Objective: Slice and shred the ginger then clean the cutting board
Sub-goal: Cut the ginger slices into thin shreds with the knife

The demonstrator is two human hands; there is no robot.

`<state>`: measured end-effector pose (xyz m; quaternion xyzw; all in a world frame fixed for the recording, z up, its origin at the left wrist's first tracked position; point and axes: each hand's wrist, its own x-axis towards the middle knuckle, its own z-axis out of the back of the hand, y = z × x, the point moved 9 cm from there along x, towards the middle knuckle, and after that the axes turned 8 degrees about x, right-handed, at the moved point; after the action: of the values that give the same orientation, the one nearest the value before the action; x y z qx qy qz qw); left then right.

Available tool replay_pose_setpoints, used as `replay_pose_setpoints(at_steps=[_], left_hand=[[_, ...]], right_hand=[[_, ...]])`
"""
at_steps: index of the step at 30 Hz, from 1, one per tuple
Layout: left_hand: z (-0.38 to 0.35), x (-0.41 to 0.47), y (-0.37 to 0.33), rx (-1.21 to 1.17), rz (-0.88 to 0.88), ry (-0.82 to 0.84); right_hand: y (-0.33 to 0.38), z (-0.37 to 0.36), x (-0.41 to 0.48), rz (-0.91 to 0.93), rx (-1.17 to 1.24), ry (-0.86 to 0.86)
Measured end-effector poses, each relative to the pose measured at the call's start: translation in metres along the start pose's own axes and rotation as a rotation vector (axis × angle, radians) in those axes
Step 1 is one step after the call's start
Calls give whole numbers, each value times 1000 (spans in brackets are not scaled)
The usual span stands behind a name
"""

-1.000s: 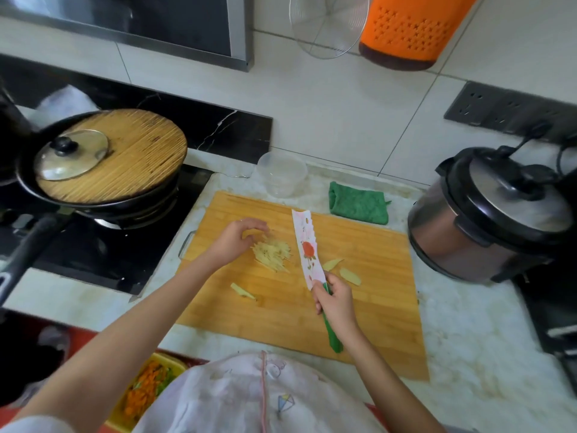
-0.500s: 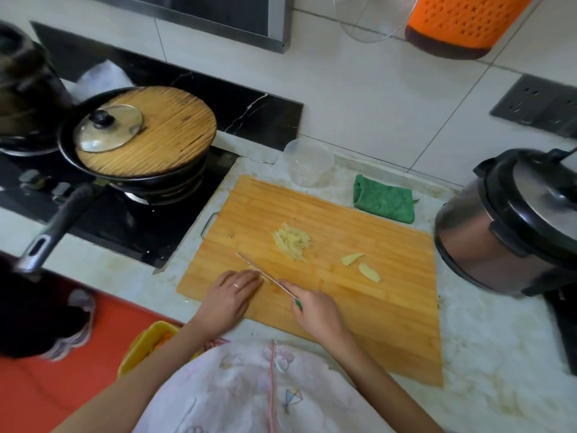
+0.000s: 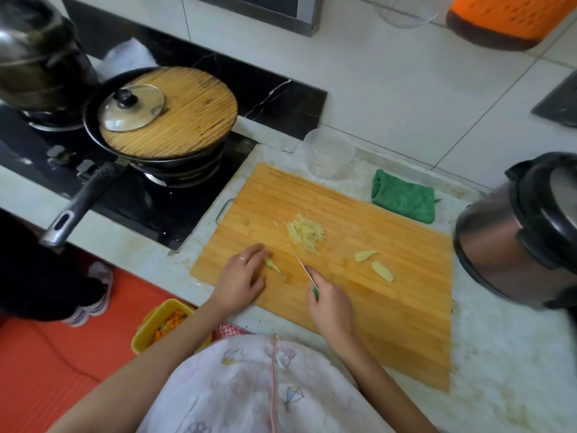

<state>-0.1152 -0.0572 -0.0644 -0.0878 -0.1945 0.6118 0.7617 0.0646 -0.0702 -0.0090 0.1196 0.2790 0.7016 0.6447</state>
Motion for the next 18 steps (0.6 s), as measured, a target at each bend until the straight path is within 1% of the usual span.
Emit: replay_pose_setpoints(at_steps=[3,6,11,18], left_hand=[[5,14,-1,-38,20,-17],[6,24,-4,-46,-12,-4],[4,26,-9,15,-123,11],[2,27,-10,71,-120,12]], right_hand=[[-8,3,-1,-55,58,-37],[-12,1,-2,-75,91,-21],[-16,-5,-6,-86,109,8],[-15,-12,-6,-76,155,23]])
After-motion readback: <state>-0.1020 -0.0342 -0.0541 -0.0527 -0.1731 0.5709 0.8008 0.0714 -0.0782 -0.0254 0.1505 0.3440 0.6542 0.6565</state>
